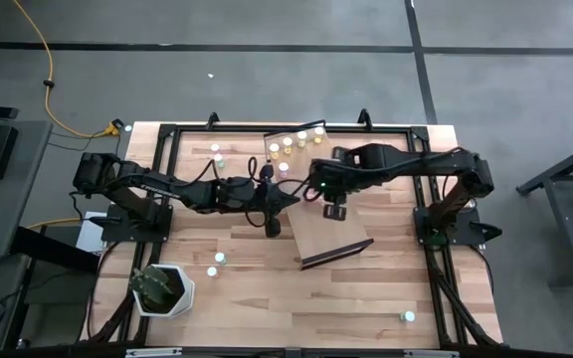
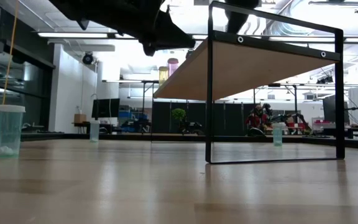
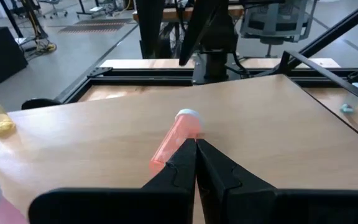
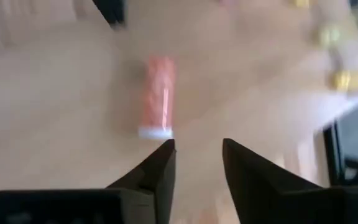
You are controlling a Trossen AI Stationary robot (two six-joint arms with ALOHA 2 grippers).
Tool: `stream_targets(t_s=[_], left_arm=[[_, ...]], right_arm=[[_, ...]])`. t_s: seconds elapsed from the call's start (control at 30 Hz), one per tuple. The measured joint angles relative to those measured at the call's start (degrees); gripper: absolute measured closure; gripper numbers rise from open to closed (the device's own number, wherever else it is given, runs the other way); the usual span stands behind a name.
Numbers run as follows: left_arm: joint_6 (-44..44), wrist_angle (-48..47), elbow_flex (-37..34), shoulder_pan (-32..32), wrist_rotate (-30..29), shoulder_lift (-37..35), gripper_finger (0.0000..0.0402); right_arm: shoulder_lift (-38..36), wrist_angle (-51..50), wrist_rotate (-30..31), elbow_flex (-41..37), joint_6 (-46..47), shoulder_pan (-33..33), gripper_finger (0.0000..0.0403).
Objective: Pick and place medicine bottles onto shelf by color
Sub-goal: Put the pink pill bottle on the shelf
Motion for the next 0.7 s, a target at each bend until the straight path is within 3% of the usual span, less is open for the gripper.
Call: stream_targets(t_s=[0.2, 0.4, 0.53, 0.7], left_arm=[[0.02, -2.10, -0.02, 0.00, 0.09, -0.34, 0.0401], [0.00, -1.78, -0.07, 0.19, 0.09, -1.37, 0.0401], [-0.37, -1.54, -0.01, 0.57, 0.09, -1.52, 0.0401], [-1.05, -1.82, -0.02, 1.58, 0.09, -1.51, 0.0401]], right_arm=[[-14.09, 12.94, -0.11, -21.81, 7.41, 2.67, 0.0215], [-30.37, 48.75, 0.17, -48.06, 9.93, 5.35, 0.0170], [-33.44, 62.98, 1.65, -58.62, 6.81, 4.26, 0.0163], [-32.35, 73.39, 1.73, -64.30, 3.04, 2.65, 0.0162]])
